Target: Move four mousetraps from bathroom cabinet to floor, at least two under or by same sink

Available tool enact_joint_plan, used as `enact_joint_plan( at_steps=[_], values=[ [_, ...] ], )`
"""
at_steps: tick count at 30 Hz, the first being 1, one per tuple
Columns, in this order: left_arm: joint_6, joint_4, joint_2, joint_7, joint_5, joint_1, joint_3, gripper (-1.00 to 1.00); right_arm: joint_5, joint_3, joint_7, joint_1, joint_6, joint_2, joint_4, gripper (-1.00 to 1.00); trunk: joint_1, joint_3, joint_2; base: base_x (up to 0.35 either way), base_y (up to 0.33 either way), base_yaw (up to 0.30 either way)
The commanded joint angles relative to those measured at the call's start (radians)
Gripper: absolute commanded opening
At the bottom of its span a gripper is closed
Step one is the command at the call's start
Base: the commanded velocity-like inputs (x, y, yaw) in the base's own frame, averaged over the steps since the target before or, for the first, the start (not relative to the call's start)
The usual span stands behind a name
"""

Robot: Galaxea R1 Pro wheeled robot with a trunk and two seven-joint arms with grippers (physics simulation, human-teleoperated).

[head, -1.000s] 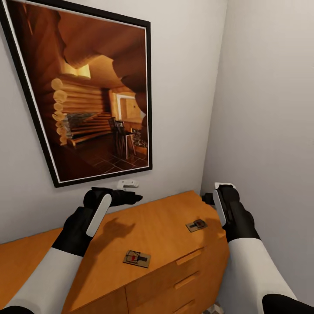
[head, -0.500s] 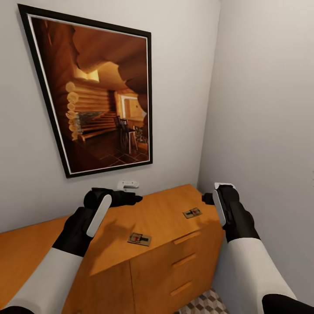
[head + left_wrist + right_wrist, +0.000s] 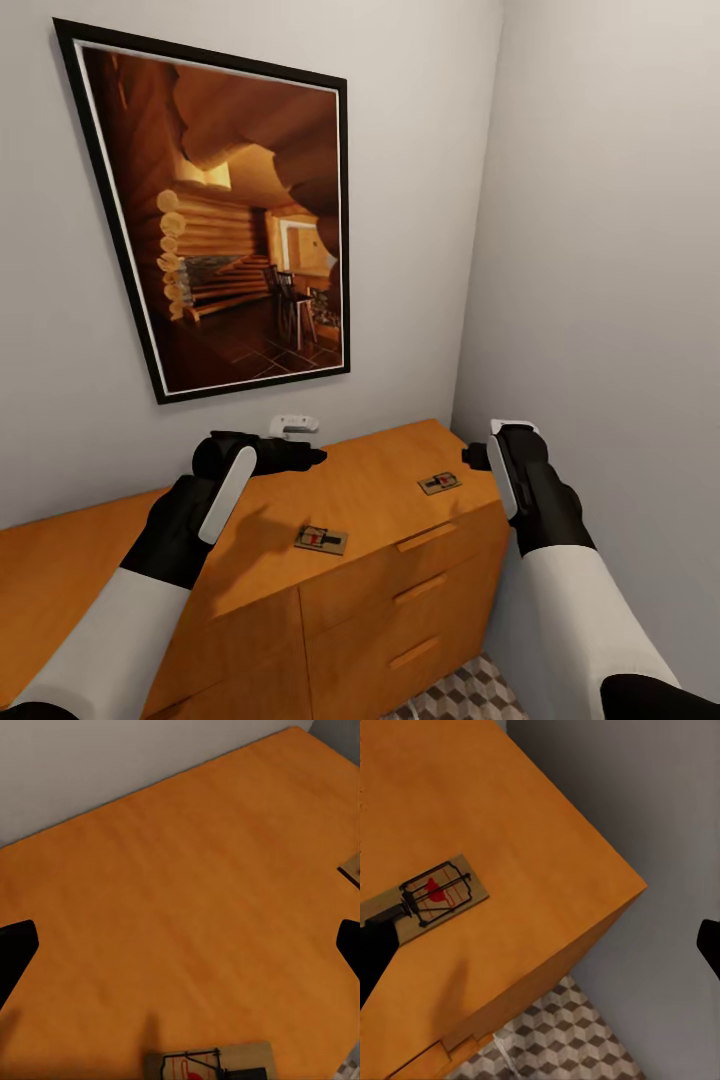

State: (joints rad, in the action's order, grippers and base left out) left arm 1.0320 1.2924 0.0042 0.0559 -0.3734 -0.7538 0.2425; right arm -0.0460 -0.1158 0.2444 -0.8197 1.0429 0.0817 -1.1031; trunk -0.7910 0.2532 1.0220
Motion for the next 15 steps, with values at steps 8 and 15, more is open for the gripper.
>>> enact_joint_plan(
  at_steps=[8,15],
  values=[
    [0.003,0.0,0.0,0.007,-0.006,-0.001,0.002,1.0,-0.003,-0.003,0.001,-0.002,0.004,0.048,0.005,1.0,0.0,0.001,0.001,-0.002,0.0,0.0],
    [0.002,-0.001,0.0,0.008,-0.007,-0.001,0.002,1.0,-0.002,-0.031,0.024,-0.051,0.004,0.093,0.057,1.0,0.0,0.001,0.001,0.0,0.0,0.0]
  ],
)
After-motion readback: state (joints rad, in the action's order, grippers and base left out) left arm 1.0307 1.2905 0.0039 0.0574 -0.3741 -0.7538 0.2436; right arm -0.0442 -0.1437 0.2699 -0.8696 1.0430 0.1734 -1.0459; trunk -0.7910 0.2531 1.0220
